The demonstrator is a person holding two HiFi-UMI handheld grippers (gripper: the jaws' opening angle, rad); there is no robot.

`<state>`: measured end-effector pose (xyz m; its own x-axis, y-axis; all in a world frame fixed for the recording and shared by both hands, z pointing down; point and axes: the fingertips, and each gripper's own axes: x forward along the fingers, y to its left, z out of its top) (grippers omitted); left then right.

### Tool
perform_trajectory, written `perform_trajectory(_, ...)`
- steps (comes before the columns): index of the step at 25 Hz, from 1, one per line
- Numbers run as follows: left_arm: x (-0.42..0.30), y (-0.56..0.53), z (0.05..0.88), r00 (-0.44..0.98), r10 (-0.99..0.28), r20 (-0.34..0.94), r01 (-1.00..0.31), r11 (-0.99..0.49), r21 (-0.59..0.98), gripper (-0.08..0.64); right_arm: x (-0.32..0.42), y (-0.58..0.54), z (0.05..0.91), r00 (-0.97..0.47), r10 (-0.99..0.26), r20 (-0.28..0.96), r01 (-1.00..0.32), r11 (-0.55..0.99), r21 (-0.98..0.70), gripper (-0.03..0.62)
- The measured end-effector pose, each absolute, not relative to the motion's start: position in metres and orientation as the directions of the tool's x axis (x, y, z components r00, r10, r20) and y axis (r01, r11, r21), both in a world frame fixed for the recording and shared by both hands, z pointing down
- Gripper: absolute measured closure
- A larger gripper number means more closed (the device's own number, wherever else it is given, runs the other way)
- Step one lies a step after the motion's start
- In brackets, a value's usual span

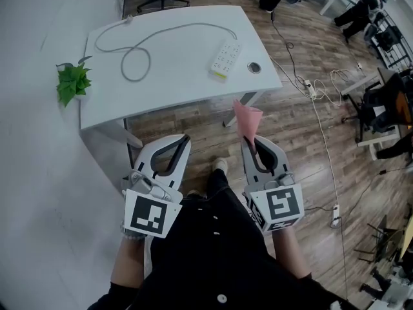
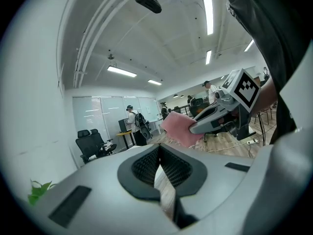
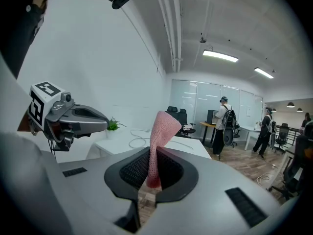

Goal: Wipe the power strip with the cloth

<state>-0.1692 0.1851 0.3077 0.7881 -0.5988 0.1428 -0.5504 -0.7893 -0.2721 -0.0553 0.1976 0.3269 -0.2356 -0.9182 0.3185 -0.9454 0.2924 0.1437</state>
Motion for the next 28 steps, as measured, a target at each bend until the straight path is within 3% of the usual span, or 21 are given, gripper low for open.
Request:
perform_trajectory(11,-0.142,0.156,0.307,0.786,-0.604,0.134,-0.554,-0.783,-0.283,0.545,-0.027,0.163,0.335,-0.246,-0.921,0.302,-0.945,0.297,0.139,0.543)
perform_trajectory(28,-0.045,0.055,0.302,0.756,-0.640,0.137,-0.590,-0.757,-0.281,0.545,0.067,0.055,0.336,-0.305,-0.900,0.311,-0.926,0.357,0.126,0.543)
